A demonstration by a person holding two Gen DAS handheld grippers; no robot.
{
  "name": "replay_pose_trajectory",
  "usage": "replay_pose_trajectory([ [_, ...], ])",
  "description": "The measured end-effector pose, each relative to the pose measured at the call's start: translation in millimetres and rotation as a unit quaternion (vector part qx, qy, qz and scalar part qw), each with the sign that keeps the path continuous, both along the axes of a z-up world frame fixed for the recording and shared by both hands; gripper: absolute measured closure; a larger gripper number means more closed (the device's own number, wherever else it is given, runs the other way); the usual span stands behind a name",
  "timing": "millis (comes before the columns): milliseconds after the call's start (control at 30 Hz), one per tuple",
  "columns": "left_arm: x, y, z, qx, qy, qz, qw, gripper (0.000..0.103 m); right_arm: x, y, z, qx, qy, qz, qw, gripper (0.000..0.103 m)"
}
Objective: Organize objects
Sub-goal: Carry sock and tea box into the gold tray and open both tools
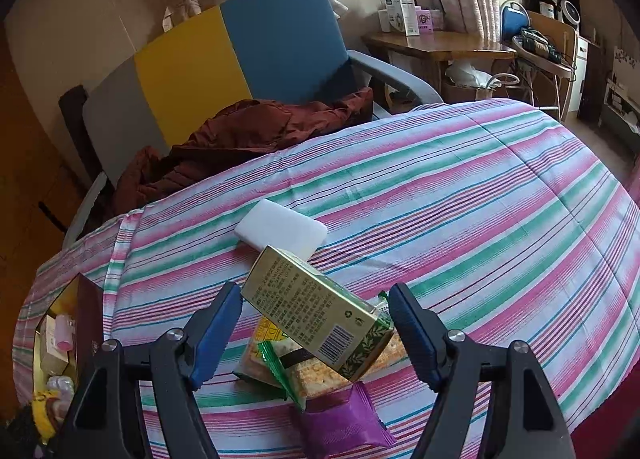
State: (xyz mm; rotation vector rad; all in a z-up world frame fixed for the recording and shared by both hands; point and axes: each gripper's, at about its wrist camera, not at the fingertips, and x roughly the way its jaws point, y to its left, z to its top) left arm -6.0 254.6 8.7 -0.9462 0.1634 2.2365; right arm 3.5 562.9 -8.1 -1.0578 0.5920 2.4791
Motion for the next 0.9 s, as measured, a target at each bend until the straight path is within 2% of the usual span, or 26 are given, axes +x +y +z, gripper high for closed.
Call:
replay_pose_trajectory([
  [167,3,-35,12,0.002,0.018,0.033,0.9993,0.06,-9,-36,8,0.03,-0.007,0.048,0.998,0.026],
  [300,3,-63,16,-0.007,0.039,0.067,0.9969,0.06,-18,-76,18,0.036,-0.005,0.089,0.995,0.026],
  [467,2,-97,18,-0.008,0.058,0.107,0.9925,0.059,-34,-135,27,0.02,-0.002,0.148,0.989,0.026],
  [700,-6,-153,6,0.017,0.022,0.156,0.9873,0.059,-45,-222,36,0.018,0.007,0.229,0.973,0.026],
  [900,-9,-209,-5,0.021,0.012,0.219,0.9753,0.059,-52,-292,40,0.054,0.008,0.289,0.956,0.026],
])
